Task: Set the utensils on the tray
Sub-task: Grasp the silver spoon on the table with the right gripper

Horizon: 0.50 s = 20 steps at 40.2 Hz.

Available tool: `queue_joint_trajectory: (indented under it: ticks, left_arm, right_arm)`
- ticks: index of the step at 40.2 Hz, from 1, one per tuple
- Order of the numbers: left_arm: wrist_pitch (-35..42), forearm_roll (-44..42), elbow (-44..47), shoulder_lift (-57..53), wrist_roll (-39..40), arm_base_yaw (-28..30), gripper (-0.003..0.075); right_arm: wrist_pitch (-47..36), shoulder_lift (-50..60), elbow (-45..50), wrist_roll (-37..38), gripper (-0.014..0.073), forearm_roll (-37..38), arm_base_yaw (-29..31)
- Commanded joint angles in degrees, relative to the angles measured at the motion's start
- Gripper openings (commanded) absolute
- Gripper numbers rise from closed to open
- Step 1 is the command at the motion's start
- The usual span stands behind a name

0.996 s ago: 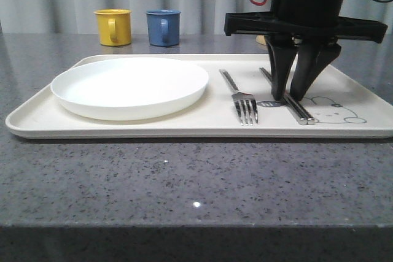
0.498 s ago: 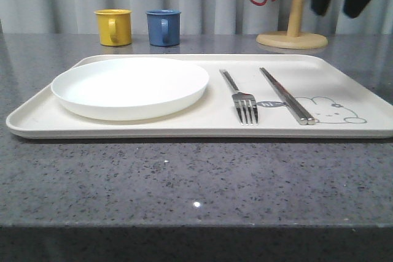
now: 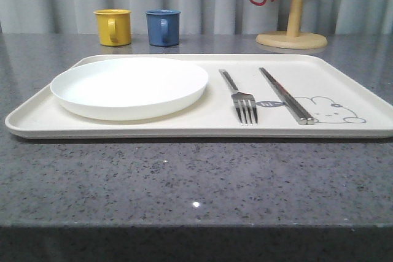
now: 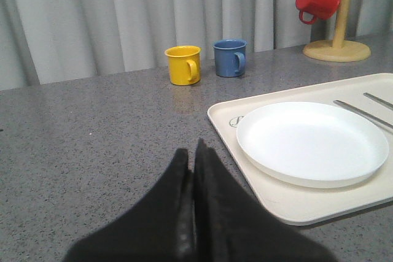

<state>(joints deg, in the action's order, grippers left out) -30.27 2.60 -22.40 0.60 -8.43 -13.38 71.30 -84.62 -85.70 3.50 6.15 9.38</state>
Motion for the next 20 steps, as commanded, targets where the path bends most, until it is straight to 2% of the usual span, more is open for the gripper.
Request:
queue_joint_trajectory:
  ticks: [1, 12, 20]
  left_arm:
    - [4.8, 0.6, -1.3, 0.7, 0.4, 0.1, -0.0018]
    - [4.8, 0.6, -1.3, 0.7, 0.4, 0.1, -0.0018]
    - [4.8, 0.6, -1.3, 0.7, 0.4, 0.1, -0.0018]
  right_arm:
    - [4.2, 1.1, -1.1, -3.2, 0.0356, 1.3, 2.9]
    - [-1.2, -5.6, -1.1, -4.7, 0.0356, 8.9, 5.8]
    - [-2.9, -10.5, -1.1, -4.7, 0.0356, 8.9, 5.8]
